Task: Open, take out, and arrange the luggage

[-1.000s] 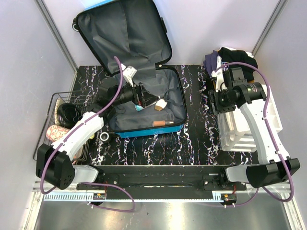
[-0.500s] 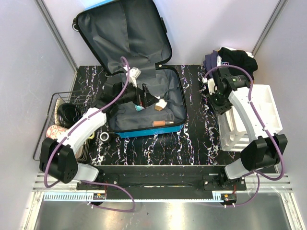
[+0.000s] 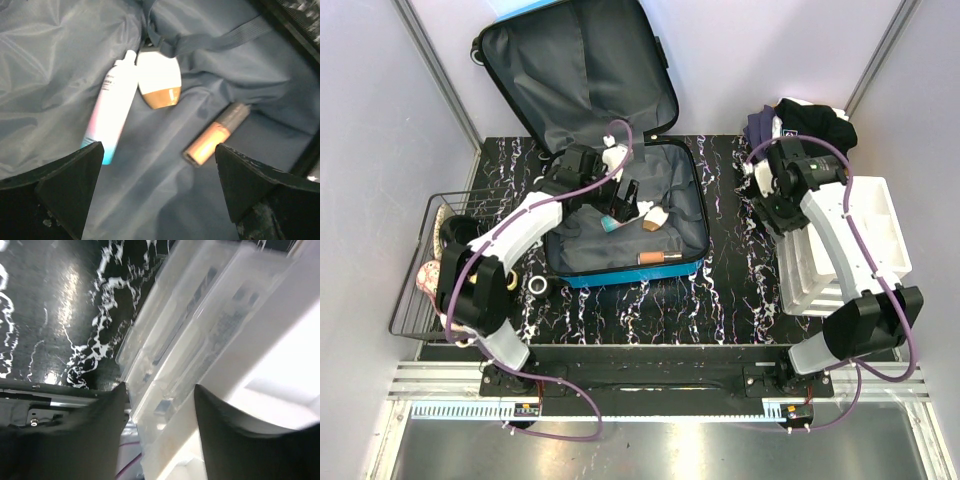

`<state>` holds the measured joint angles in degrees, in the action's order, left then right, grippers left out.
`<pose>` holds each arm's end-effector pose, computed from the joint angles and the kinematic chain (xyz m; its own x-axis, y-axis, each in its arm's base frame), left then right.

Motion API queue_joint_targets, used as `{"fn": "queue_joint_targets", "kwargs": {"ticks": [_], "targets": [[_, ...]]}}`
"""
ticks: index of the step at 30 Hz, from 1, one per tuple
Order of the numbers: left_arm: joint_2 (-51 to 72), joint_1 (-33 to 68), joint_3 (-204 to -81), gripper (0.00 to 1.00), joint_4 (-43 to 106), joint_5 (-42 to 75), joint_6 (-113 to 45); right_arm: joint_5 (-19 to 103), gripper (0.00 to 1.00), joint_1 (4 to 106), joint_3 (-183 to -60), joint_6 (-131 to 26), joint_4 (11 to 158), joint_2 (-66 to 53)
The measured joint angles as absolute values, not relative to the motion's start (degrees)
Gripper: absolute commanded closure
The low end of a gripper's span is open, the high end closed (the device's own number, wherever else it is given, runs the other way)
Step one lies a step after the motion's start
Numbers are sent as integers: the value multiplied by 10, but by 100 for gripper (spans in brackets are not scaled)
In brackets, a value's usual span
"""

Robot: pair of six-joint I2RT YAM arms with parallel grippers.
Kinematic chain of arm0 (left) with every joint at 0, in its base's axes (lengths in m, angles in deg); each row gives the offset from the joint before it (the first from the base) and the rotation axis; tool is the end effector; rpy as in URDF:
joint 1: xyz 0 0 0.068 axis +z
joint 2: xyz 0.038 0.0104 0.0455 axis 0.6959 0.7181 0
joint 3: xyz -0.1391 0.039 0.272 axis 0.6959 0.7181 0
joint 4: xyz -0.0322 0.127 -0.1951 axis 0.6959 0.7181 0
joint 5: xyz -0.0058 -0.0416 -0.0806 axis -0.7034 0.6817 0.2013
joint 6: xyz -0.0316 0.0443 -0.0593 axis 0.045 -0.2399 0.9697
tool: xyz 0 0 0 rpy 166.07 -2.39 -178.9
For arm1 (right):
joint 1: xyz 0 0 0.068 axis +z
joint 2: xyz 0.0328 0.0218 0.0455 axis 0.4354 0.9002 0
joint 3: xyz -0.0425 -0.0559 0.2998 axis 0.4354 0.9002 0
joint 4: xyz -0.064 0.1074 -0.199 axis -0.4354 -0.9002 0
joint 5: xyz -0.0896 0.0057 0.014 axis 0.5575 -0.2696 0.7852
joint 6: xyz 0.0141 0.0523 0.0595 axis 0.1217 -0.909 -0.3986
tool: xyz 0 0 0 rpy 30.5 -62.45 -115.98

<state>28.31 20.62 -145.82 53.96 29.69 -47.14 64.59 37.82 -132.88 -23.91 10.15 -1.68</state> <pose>0.3300 -0.1712 0.3190 -0.5497 0.2637 -0.7926 0.6499 0.7312 -0.2074 0.2505 0.0353 0.3426 -0.8203 -0.5456 -0.1715 -0.4736 0.8161 -0.3310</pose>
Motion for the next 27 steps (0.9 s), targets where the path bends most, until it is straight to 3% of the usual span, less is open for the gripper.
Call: {"fn": "queue_joint_targets", "kwargs": {"ticks": [3, 8, 14, 27], "targets": [[326, 215, -1491, 5, 575, 301, -544, 597, 16, 378, -1383, -246, 100, -18], [419, 229, -1567, 12, 633, 297, -669, 498, 3, 378, -1435, -273, 123, -34], [526, 232, -1661, 19, 686, 285, -764, 413, 0, 378, -1451, -320, 168, -42], [587, 197, -1670, 36, 730, 270, -811, 377, 0, 377, -1482, -388, 234, -19]]}}
